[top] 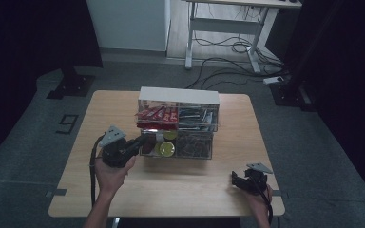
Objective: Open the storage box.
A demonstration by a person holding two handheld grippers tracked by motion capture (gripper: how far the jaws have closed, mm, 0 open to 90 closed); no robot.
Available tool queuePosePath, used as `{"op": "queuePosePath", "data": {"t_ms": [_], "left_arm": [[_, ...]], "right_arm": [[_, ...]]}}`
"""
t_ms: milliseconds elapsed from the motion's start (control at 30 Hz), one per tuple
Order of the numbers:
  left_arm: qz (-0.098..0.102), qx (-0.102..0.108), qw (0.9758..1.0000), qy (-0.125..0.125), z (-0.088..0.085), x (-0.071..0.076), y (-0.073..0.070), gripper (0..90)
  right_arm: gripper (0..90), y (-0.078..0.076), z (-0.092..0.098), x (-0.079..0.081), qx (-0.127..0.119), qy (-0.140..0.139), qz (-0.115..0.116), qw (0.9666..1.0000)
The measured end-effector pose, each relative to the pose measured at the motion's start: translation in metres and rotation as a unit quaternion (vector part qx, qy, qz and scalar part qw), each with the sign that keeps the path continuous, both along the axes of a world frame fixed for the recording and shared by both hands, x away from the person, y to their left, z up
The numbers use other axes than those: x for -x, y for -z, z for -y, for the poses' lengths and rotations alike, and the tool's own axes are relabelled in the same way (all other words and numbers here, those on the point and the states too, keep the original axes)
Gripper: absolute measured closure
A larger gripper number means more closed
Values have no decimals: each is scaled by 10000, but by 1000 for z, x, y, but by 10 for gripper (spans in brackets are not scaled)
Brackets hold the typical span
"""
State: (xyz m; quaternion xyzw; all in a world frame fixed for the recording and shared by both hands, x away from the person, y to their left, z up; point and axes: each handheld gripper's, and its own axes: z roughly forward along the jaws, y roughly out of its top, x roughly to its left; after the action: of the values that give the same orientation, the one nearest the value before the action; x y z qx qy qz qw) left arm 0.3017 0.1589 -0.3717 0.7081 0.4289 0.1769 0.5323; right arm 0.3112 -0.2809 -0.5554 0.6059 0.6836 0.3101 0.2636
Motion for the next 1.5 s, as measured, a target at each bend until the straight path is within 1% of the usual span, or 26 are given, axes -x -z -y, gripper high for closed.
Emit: {"op": "queuePosePath", "data": {"t_ms": [167, 367, 433, 633, 733, 867, 1100, 1333, 1500], "left_arm": [[-52, 16, 10000, 46, 4, -8, -3, 900], [-78, -46, 9999, 47, 9, -18, -6, 900], [-115, -52, 9999, 51, 11, -22, -6, 900], [-218, 39, 9997, 82, 14, -31, -6, 900], [-212, 27, 9998, 65, 16, -34, -5, 900], [-255, -23, 9997, 51, 17, -38, -4, 900], [-288, -12, 9996, 65, 16, -41, -5, 900], [-308, 13, 9995, 71, 19, -45, -9, 900], [-344, 21, 9993, 105, 22, -49, -8, 900]], "right_arm": [[163, 0, 0, 0, -1, 0, 3, 10000], [162, 0, 1, 0, -9, 11, 5, 10000], [162, 0, 1, 0, -2, 4, 5, 10000], [162, 0, 1, 0, -1, 0, 4, 10000], [162, 0, 1, 0, 0, 1, -2, 10000], [162, 0, 1, 0, 0, 4, -3, 10000], [162, 0, 2, -1, 0, 9, -3, 10000], [162, 0, 2, -1, 7, 7, -3, 10000], [162, 0, 2, -1, 4, 11, -4, 10000]]}}
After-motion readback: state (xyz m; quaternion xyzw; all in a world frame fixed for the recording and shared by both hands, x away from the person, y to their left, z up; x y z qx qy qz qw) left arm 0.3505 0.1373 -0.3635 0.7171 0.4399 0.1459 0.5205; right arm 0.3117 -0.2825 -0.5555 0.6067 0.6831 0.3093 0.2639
